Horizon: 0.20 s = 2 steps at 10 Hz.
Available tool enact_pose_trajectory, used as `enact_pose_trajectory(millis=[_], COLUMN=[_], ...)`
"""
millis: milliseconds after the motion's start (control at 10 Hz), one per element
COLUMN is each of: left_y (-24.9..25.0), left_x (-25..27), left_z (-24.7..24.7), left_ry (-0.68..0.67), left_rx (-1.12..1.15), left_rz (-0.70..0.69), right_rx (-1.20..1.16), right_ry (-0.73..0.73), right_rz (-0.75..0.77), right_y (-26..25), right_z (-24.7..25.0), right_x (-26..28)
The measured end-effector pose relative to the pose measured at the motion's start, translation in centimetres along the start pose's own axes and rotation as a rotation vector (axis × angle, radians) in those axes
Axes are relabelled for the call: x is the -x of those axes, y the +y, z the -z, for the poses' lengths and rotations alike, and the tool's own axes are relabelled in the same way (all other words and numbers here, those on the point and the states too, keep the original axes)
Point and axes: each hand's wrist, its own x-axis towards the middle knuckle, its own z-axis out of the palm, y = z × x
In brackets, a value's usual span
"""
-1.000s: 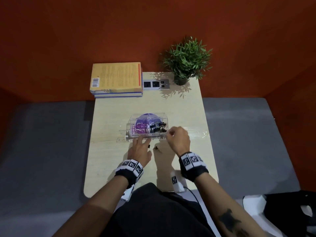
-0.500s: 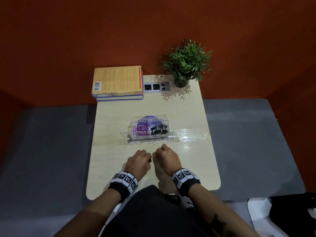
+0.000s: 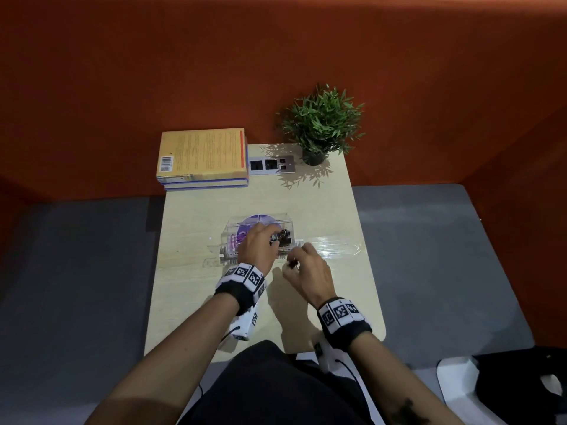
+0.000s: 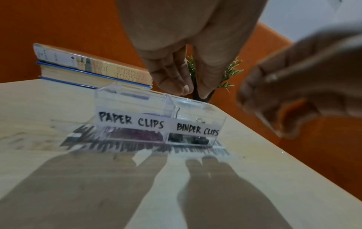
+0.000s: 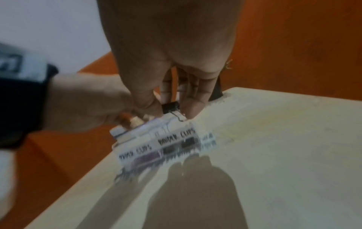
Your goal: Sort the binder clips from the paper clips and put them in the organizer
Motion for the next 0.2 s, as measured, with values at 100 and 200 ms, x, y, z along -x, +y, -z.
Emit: enact_pose_trajectory(millis=[100,200], left_y=[-1.0,-3.2], left_x=[1.9,5.3], left_z=[0.1,0.0], left_ry=[0.051,0.053], left_rx=[-0.005,-0.054], left_rz=[-0.008,-0.025], right_rx=[-0.007,0.106], right_ry=[0.066,0.040], right_rz=[0.064,0.126], right_y=[-1.4,-2.3], right_z=[1.5,1.4], right_x=[-2.5,-4.8])
